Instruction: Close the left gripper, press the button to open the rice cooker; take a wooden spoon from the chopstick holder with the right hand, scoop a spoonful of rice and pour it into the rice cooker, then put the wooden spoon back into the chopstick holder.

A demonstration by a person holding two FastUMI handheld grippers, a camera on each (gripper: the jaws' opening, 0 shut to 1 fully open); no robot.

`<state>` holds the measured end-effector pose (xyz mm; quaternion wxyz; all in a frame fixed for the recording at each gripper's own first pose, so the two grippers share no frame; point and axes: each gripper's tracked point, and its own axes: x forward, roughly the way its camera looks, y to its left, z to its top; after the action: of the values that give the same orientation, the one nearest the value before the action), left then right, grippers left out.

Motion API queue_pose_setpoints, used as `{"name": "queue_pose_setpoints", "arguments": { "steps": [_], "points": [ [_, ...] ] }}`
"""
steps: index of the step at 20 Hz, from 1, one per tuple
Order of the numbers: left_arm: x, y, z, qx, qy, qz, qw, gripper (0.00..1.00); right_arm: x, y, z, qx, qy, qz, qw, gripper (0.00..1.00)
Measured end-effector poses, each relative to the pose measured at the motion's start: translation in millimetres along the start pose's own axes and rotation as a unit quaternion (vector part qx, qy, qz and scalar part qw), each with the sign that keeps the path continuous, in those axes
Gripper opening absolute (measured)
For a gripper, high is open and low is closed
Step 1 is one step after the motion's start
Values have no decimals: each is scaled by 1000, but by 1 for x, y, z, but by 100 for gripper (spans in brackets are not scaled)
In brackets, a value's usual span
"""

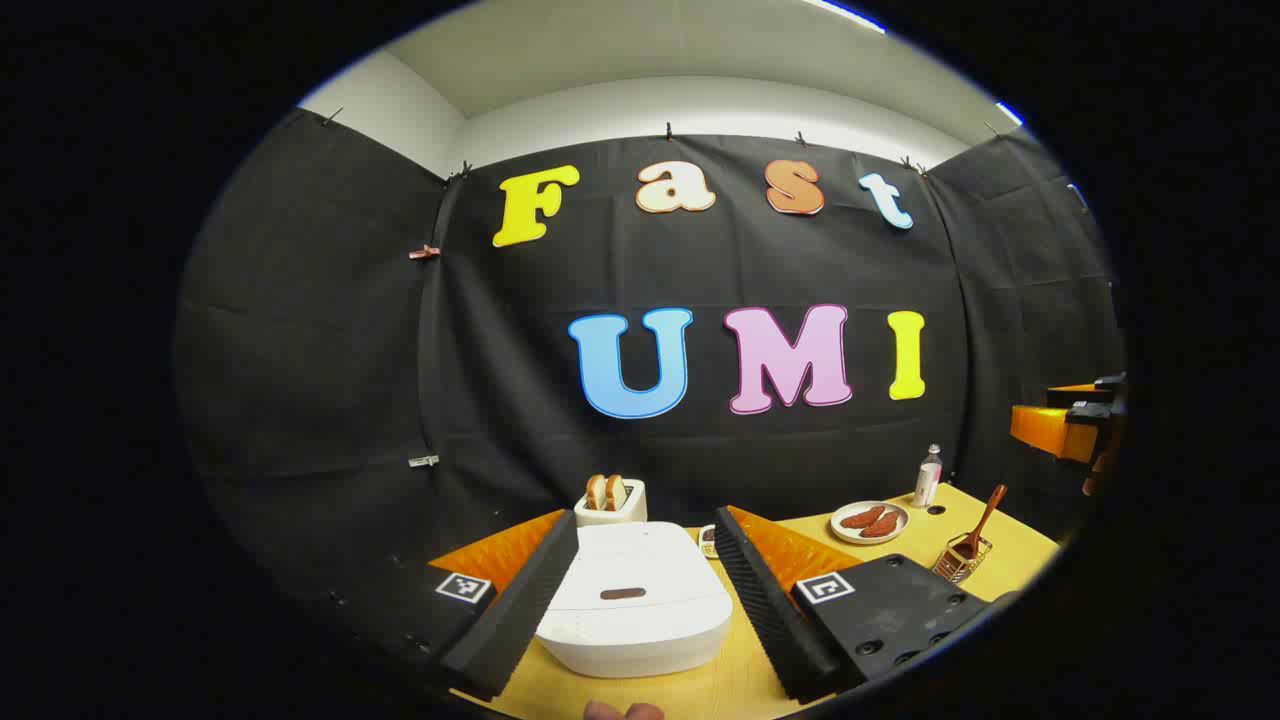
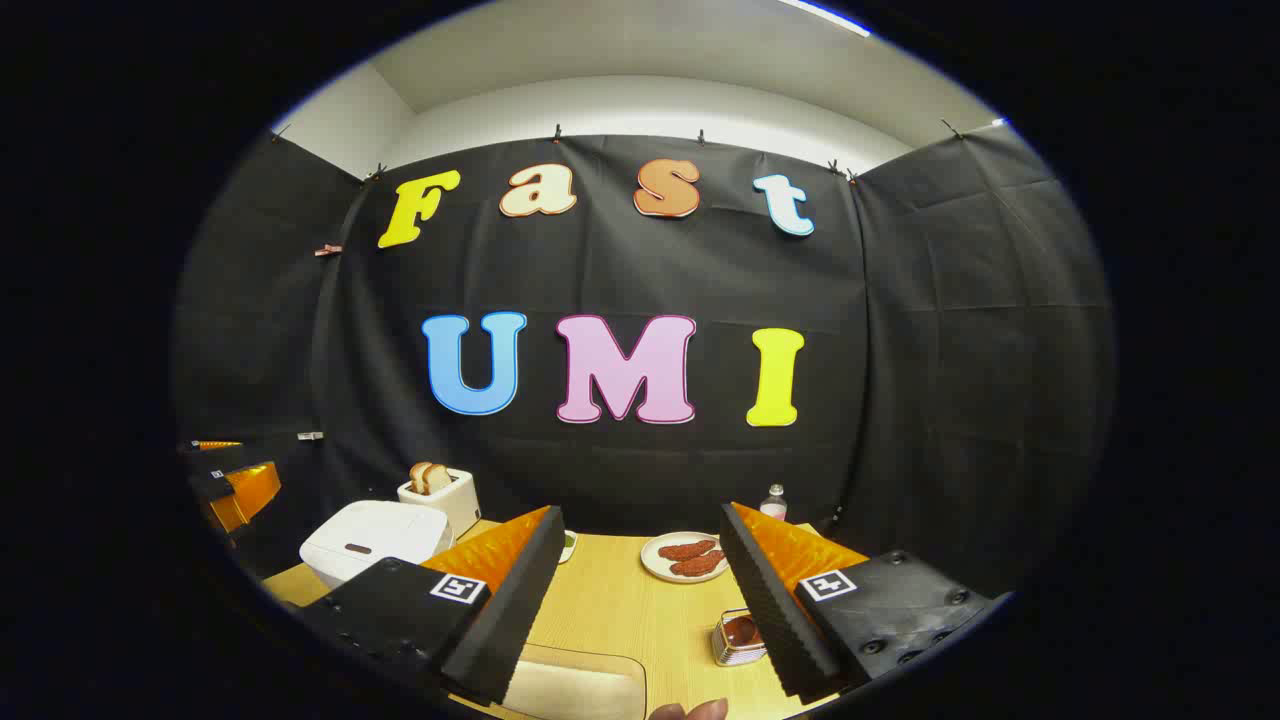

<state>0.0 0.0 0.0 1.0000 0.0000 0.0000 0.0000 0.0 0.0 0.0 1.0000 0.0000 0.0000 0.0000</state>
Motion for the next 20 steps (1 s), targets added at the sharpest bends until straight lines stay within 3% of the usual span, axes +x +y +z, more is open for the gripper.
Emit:
{"name": "queue_pose_setpoints", "arguments": {
  "steps": [20],
  "points": [
    [3, -3, -10, 5, 6, -7, 1000, 95, 0, -11, 1, -10, -6, -22, 1000, 98]
  ]
}}
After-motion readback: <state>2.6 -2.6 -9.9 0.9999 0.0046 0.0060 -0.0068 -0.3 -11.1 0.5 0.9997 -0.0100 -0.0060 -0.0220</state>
